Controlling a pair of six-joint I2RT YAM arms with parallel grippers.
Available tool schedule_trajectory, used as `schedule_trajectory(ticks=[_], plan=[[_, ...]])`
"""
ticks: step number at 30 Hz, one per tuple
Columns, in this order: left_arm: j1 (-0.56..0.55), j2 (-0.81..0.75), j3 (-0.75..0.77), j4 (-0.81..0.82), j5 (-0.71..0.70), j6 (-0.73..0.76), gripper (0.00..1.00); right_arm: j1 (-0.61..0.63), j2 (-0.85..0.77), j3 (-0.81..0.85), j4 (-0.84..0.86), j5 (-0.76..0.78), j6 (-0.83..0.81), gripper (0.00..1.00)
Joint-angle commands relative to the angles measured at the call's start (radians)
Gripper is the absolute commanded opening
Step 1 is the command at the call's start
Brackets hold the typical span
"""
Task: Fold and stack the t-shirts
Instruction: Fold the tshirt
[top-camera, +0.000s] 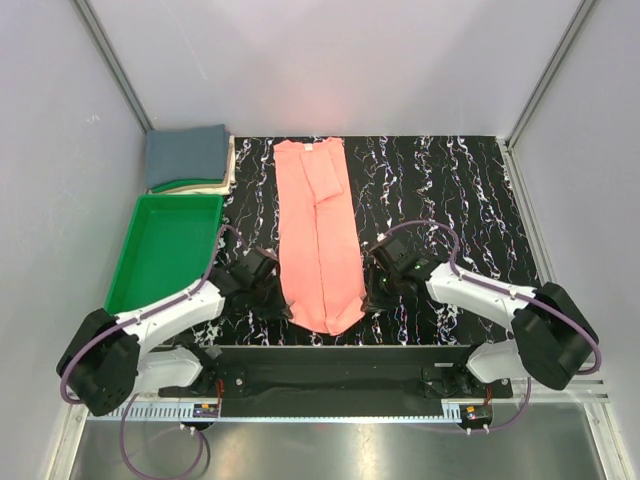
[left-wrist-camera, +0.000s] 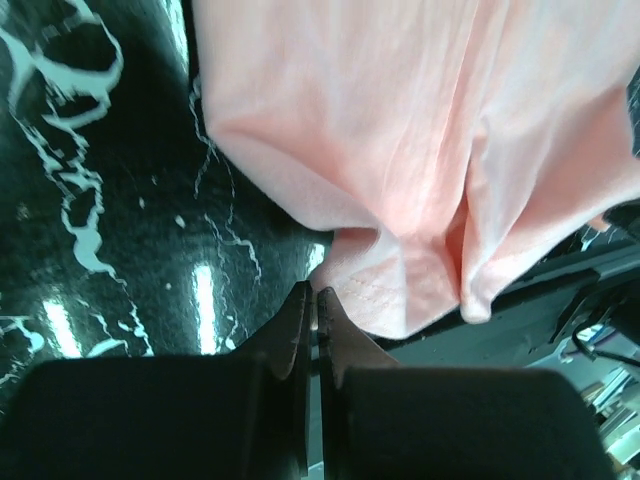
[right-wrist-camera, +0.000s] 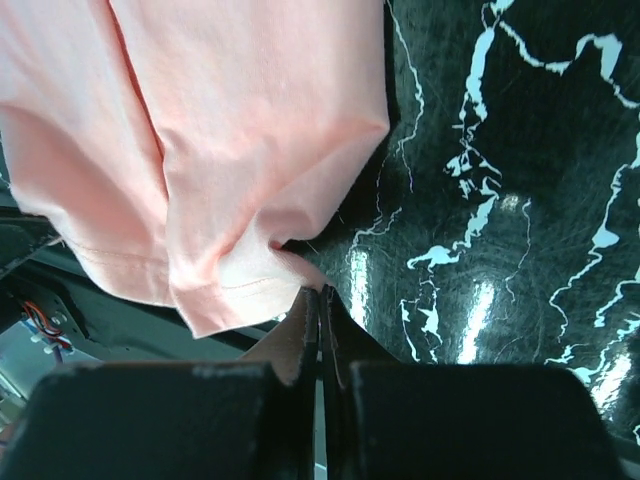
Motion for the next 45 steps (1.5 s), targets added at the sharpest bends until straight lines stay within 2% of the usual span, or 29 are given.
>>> schedule_trajectory(ticks=[1,6,10,19,23,33,45], plan=[[0.039,0.024,0.061,0.013,0.023,0.047,0.0,-0.004,0.033,0.063,-0.015,0.048,-0.047,0.0],[0.127,0.106,0.131,0.018,0.055,0.096,0.0,-0.044,0.087,0.162,-0.012,0.052,-0.128,0.0],[0.191,0.205,0.223,0.018,0.075,0.153,0.0,-0.073,0.193,0.281,-0.016,0.068,-0.234,0.0],[0.331,0.484,0.583,-0.036,0.104,0.23,0.0,-0.158,0.432,0.577,-0.073,0.065,-0.356,0.0],[0.375,0.589,0.674,-0.059,0.115,0.237,0.0,-0.196,0.521,0.709,-0.14,0.083,-0.401,0.0],[0.443,0.748,0.854,-0.081,0.156,0.271,0.0,-0.253,0.702,1.015,-0.254,0.097,-0.484,0.0],[0.498,0.866,1.03,-0.114,0.17,0.265,0.0,-0.297,0.831,1.238,-0.299,0.08,-0.525,0.0]])
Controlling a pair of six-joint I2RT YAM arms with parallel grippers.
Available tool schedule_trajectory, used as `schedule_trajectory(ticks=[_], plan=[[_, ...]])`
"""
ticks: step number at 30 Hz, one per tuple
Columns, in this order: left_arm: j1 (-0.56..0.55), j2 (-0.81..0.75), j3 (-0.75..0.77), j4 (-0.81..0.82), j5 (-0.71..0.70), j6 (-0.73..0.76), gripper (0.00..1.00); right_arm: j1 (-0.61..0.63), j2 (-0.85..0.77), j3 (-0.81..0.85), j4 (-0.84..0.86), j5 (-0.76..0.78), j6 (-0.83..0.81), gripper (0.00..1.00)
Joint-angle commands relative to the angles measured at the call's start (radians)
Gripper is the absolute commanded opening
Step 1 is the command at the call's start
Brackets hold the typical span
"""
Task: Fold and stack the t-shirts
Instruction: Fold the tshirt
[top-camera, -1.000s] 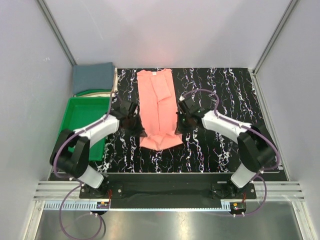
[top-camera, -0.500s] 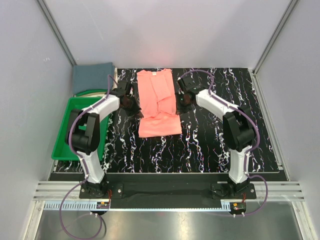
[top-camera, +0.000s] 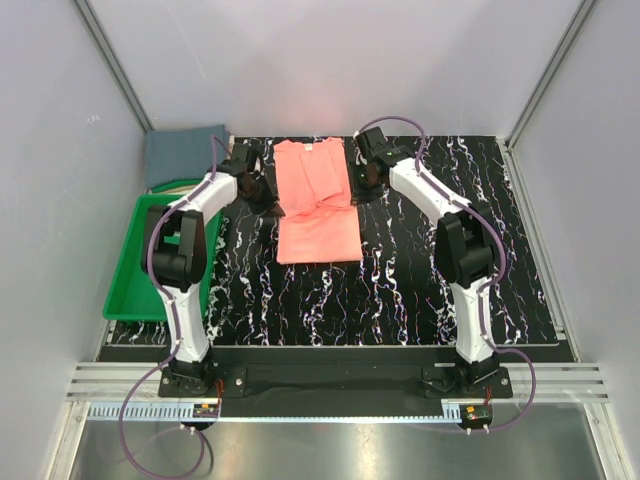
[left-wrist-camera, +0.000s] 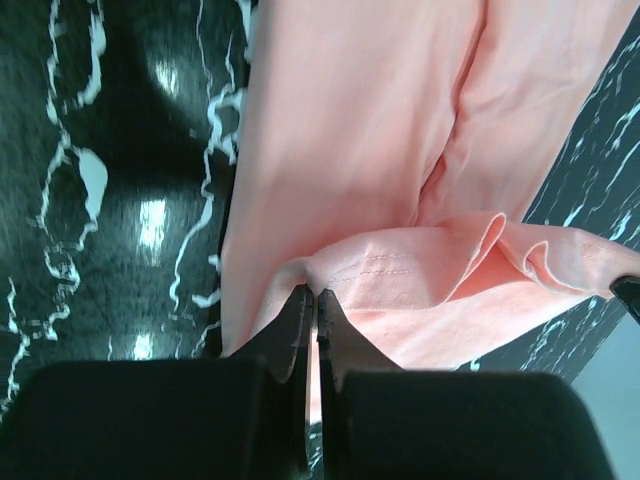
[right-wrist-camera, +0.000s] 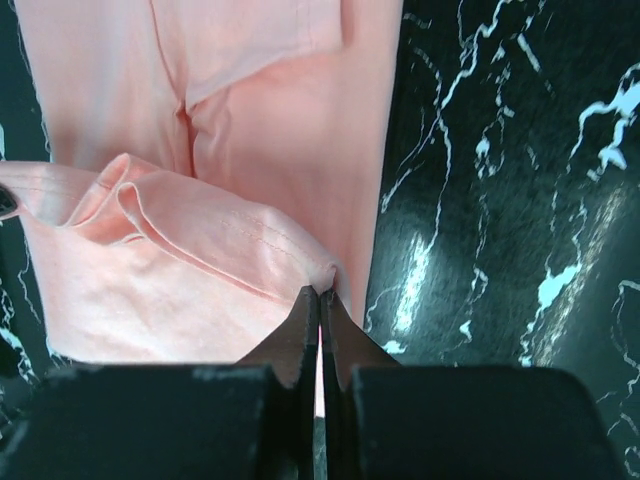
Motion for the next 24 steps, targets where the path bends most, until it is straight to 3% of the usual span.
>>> schedule_trajectory(ticks=[1,17,22,24], plan=[[0.022,0.034,0.086,-0.011,0.027,0.005,0.0,-0.015,0.042,0.08,-0.014,0.011,-0.041,0.0],[0.065,0.189,0.246,-0.018,0.073,-0.005,0.01,-0.041,0.249,0.371,-0.042,-0.044,-0.093,0.0],[0.067,0.21,0.295,-0.018,0.076,0.002,0.07,-0.047,0.29,0.427,-0.054,-0.005,-0.098,0.04],[0.068,0.213,0.304,-0.022,0.068,-0.006,0.2,-0.05,0.312,0.456,-0.06,-0.006,-0.099,0.14]])
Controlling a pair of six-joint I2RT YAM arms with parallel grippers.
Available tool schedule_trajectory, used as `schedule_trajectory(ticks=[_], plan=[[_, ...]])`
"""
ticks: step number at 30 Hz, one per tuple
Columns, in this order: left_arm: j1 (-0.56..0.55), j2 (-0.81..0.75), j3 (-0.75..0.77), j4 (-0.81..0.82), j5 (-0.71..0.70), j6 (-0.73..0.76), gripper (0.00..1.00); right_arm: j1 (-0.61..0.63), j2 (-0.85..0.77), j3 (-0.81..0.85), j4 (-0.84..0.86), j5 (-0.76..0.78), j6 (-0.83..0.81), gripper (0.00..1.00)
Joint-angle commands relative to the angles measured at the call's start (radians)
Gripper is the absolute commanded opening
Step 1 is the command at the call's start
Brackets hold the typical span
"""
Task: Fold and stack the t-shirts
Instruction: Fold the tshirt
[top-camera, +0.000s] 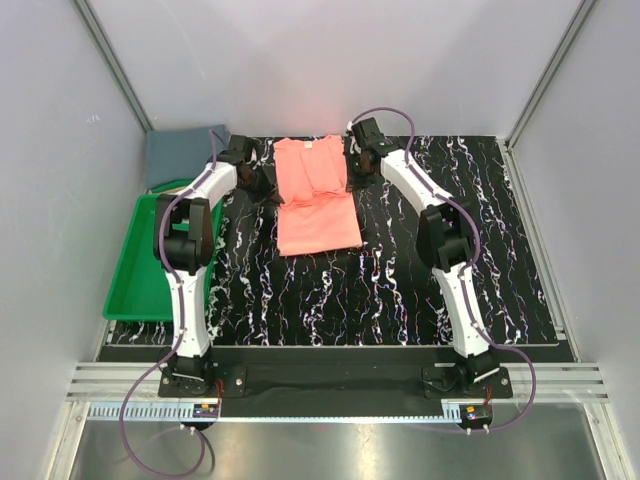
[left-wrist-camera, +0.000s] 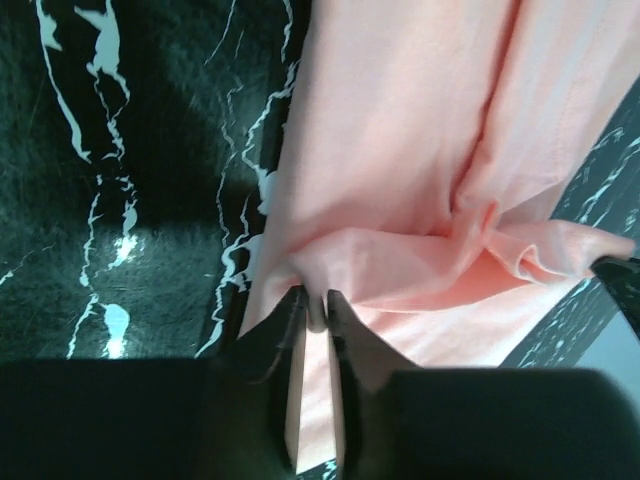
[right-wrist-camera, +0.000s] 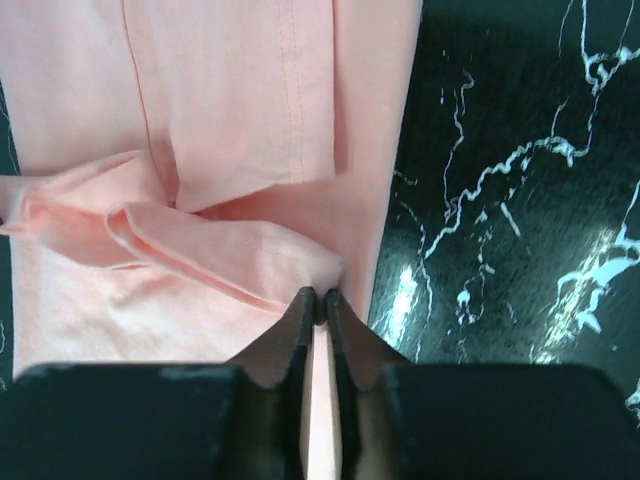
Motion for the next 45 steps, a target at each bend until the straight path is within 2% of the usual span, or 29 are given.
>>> schedule_trajectory(ticks=[1,3,5,8,9,11,14,16,19,22,25,29,35,45], plan=[[0.014,0.0,0.056,0.011,0.014,-0.006,0.27,-0.013,0.026,0.083,-0.006,0.016,-0.027,0.18],[0.02,-0.009,0.053,0.007,0.006,-0.011,0.32,-0.016,0.046,0.126,-0.031,0.023,-0.034,0.29],[0.022,-0.029,0.048,0.002,-0.032,-0.005,0.34,-0.019,0.05,0.171,-0.06,0.031,-0.035,0.32],[0.017,-0.092,0.034,-0.01,-0.081,0.052,0.45,-0.024,-0.001,0.153,-0.115,0.056,-0.023,0.43],[0.008,-0.139,0.01,-0.013,-0.092,0.064,0.51,-0.024,-0.024,0.13,-0.132,0.046,-0.017,0.47],[0.0,-0.19,-0.032,-0.013,-0.103,0.076,0.51,-0.025,-0.111,0.003,-0.131,0.017,-0.012,0.53],[-0.017,-0.288,-0.15,-0.01,-0.101,0.082,0.5,-0.025,-0.231,-0.204,-0.099,-0.041,-0.007,0.56],[-0.029,-0.345,-0.246,0.005,-0.074,0.089,0.5,-0.027,-0.286,-0.345,-0.046,-0.082,-0.009,0.57],[-0.037,-0.403,-0.38,0.065,-0.031,0.087,0.5,-0.031,-0.358,-0.47,0.004,-0.138,-0.026,0.58],[-0.041,-0.423,-0.46,0.087,-0.02,0.107,0.5,-0.033,-0.381,-0.536,0.033,-0.216,-0.038,0.58],[-0.043,-0.429,-0.503,0.099,-0.001,0.122,0.5,-0.034,-0.371,-0.568,0.067,-0.273,-0.041,0.58],[-0.041,-0.425,-0.559,0.195,0.097,0.122,0.5,-0.036,-0.336,-0.575,0.069,-0.306,-0.055,0.58],[-0.041,-0.443,-0.612,0.206,0.06,0.135,0.49,-0.042,-0.329,-0.604,0.064,-0.326,-0.067,0.58],[-0.043,-0.374,-0.625,0.223,0.081,0.118,0.4,-0.05,-0.266,-0.634,0.075,-0.345,-0.08,0.51]])
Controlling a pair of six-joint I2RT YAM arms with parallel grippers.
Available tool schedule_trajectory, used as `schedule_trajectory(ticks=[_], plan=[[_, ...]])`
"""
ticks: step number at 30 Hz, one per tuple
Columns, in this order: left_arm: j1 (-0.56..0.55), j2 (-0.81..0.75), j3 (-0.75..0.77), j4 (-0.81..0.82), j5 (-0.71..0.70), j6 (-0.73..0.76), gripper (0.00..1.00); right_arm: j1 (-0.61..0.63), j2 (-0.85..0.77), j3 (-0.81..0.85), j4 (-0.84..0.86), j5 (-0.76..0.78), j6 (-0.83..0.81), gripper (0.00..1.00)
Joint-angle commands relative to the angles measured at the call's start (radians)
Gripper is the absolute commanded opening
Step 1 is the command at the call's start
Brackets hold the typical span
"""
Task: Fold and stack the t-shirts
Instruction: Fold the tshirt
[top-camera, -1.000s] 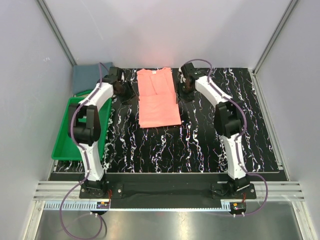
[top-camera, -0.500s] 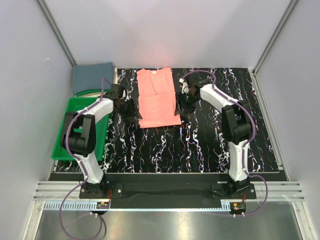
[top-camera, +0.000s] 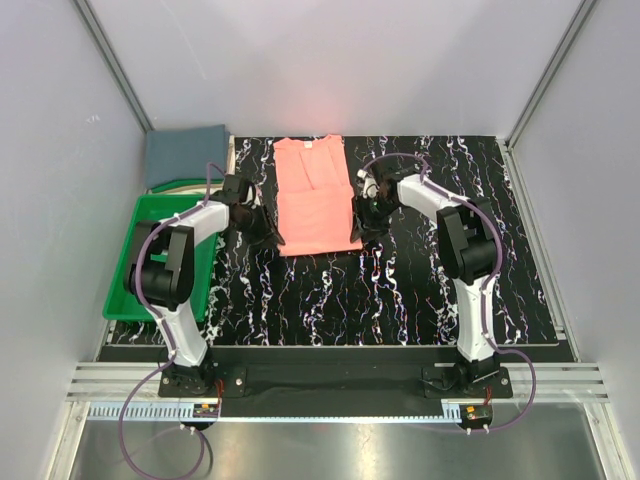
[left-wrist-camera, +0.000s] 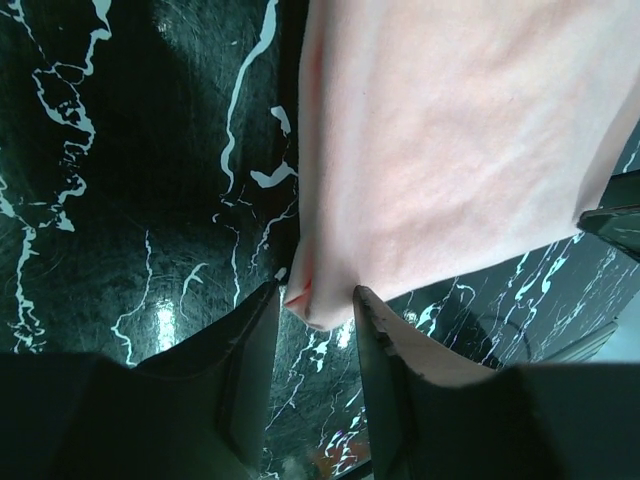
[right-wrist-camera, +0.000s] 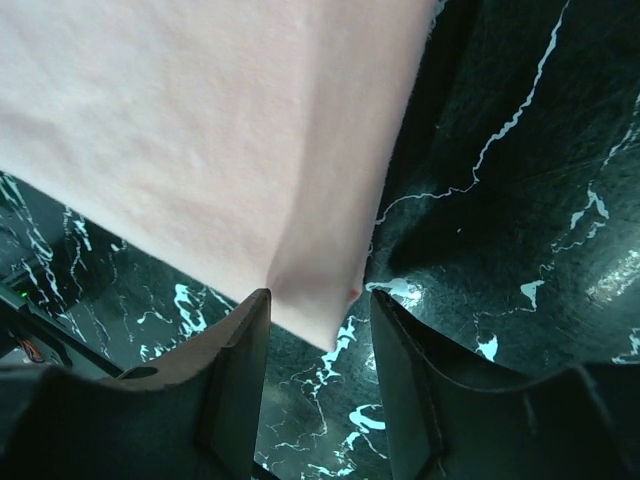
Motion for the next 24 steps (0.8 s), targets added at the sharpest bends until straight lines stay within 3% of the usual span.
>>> schedule_trajectory(ticks=[1,4,7,9,10,12,13,24], plan=[[0.001,0.018,-0.006,0.041,0.028,0.005,0.37,-0.011,0.015,-0.017,0.022,-0.032,-0.017,0.51],[0.0,0.024,-0.009,0.039,0.025,0.01,0.34,-0.009,0.008,-0.041,0.036,-0.043,-0.005,0.51],[0.0,0.031,-0.006,0.041,0.031,0.01,0.24,-0.011,-0.003,-0.072,0.062,-0.056,0.009,0.5],[-0.002,0.041,-0.004,0.041,0.045,0.005,0.1,-0.011,-0.009,-0.092,0.08,-0.058,0.018,0.43],[-0.002,0.041,-0.007,0.041,0.054,0.002,0.05,-0.011,-0.017,-0.098,0.088,-0.052,0.027,0.29],[-0.005,0.031,-0.022,0.041,0.045,-0.007,0.0,-0.011,-0.023,-0.11,0.102,-0.041,0.034,0.14],[-0.005,0.027,-0.039,0.041,0.032,-0.018,0.0,-0.009,-0.024,-0.115,0.105,-0.038,0.041,0.01],[-0.019,-0.008,-0.087,-0.018,-0.053,-0.039,0.0,-0.011,-0.115,-0.227,0.142,0.035,0.13,0.0]])
